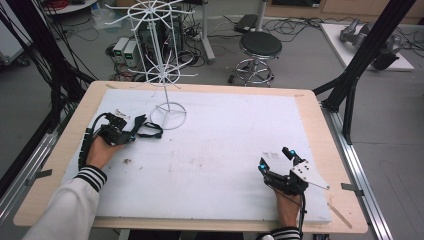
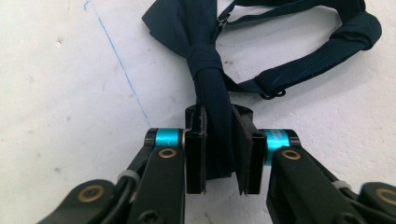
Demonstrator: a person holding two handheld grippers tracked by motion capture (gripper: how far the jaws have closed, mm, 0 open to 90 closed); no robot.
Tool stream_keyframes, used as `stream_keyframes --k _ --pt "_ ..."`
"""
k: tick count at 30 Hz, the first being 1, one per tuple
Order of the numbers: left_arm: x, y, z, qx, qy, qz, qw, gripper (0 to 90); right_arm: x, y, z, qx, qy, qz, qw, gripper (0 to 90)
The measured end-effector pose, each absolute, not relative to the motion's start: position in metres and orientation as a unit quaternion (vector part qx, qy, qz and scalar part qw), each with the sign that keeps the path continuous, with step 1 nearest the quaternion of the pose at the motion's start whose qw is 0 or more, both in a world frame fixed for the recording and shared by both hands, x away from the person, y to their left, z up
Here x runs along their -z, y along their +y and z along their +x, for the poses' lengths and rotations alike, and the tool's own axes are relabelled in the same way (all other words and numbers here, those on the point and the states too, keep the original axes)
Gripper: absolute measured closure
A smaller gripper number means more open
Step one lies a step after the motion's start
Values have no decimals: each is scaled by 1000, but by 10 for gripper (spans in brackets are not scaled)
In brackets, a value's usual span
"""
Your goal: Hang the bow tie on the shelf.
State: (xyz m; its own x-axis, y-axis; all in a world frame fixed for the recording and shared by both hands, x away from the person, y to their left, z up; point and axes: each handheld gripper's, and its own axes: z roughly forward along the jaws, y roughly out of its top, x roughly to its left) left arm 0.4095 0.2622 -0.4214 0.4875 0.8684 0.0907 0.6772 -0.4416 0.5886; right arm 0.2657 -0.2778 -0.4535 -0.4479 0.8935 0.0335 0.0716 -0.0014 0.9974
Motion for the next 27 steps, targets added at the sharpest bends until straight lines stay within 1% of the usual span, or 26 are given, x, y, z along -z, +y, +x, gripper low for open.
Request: stream_keyframes --k 9,16,23,27 --pt "419 263 404 -207 459 822 265 784 453 -278 266 -588 615 393 349 101" --pt "418 269 392 -222 440 814 307 791 454 -278 266 -589 615 391 351 101" --pt "417 272 387 -224 431 814 320 795 454 -278 266 -588 615 390 352 101" --pt "412 273 382 -228 425 806 343 795 454 -278 266 -588 615 391 352 101"
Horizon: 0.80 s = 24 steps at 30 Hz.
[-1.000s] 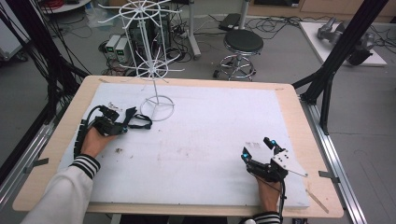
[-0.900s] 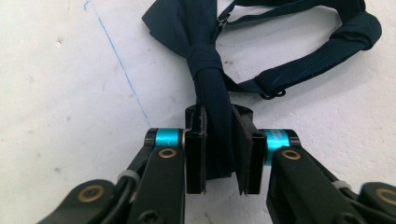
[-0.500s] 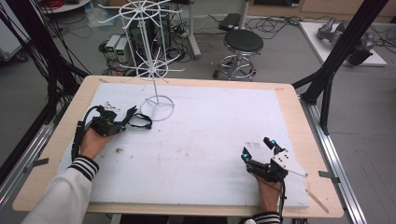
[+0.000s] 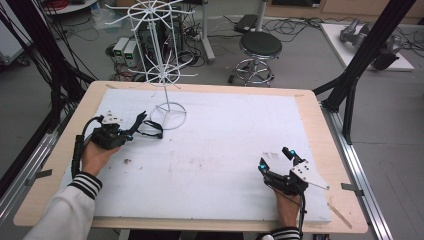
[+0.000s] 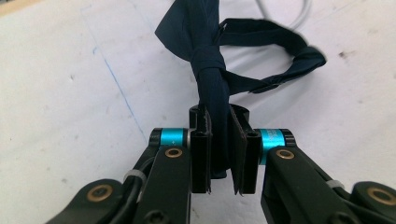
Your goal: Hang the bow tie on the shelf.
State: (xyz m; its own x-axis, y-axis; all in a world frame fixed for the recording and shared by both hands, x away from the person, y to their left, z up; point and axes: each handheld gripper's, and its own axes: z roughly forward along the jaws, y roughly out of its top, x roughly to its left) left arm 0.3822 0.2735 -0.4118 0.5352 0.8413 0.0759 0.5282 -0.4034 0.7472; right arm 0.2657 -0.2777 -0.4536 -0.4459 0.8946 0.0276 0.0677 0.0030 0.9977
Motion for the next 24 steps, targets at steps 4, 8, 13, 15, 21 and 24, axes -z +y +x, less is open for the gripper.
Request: stream_keyframes --k 4,8,13,15,21,24 --pt "410 276 374 -234 418 800 362 797 454 -278 266 -588 615 390 353 101" --pt "411 281 367 -247 411 790 383 797 454 -278 266 -588 615 390 353 101" --pt "411 284 359 -256 396 775 421 797 454 -278 266 -587 615 390 353 102" --pt "411 285 355 -261 389 769 435 797 454 -278 266 -588 615 390 353 101" --pt "408 285 344 -273 365 754 473 798 454 -277 266 -586 616 389 356 101" --pt "405 284 340 -273 360 748 486 798 454 -277 265 -586 616 388 356 101"
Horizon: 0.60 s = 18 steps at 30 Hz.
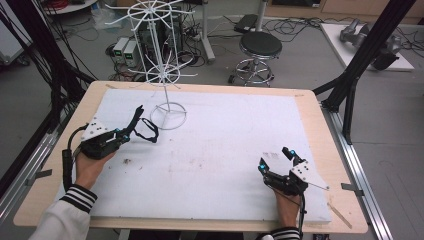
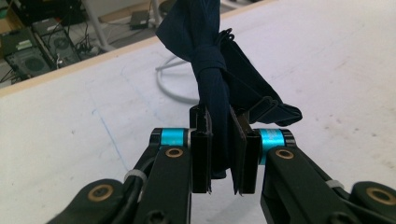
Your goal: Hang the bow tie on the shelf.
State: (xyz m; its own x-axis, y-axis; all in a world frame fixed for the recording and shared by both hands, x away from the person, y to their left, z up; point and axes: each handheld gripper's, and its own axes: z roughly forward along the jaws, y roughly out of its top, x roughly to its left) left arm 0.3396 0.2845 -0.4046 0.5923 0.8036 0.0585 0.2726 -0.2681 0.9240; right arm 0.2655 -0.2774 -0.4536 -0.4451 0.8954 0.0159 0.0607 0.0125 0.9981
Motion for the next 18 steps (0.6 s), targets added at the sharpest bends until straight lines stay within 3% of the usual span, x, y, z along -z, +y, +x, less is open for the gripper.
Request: stream_keyframes --k 18 --pt "377 284 321 -263 327 717 557 798 454 -277 266 -586 615 389 356 101"
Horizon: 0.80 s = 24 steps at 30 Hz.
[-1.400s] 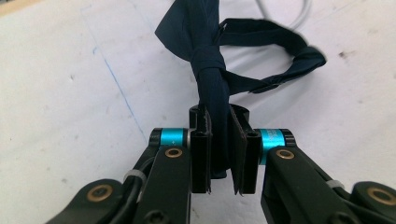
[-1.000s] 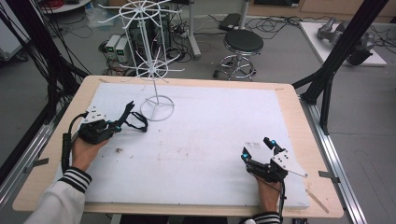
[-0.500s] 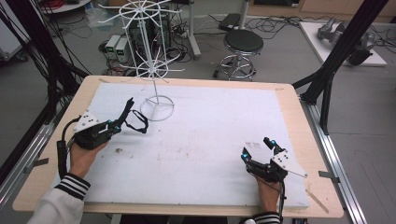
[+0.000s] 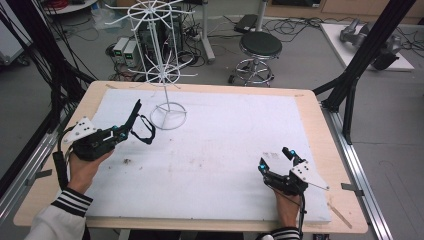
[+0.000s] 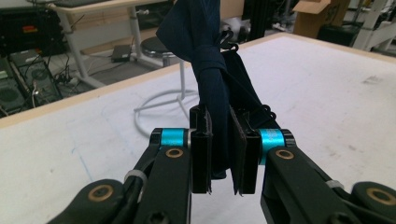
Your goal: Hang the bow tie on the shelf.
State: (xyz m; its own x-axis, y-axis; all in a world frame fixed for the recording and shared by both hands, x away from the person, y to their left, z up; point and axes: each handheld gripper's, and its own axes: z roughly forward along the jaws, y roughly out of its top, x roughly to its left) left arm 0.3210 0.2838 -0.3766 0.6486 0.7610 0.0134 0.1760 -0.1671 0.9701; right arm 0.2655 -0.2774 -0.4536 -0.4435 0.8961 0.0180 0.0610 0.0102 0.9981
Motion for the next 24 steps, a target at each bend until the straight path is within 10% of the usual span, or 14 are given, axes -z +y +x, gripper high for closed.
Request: stream_keyframes --k 24 --pt "323 263 316 -280 285 696 597 798 454 -277 266 -586 615 389 356 102"
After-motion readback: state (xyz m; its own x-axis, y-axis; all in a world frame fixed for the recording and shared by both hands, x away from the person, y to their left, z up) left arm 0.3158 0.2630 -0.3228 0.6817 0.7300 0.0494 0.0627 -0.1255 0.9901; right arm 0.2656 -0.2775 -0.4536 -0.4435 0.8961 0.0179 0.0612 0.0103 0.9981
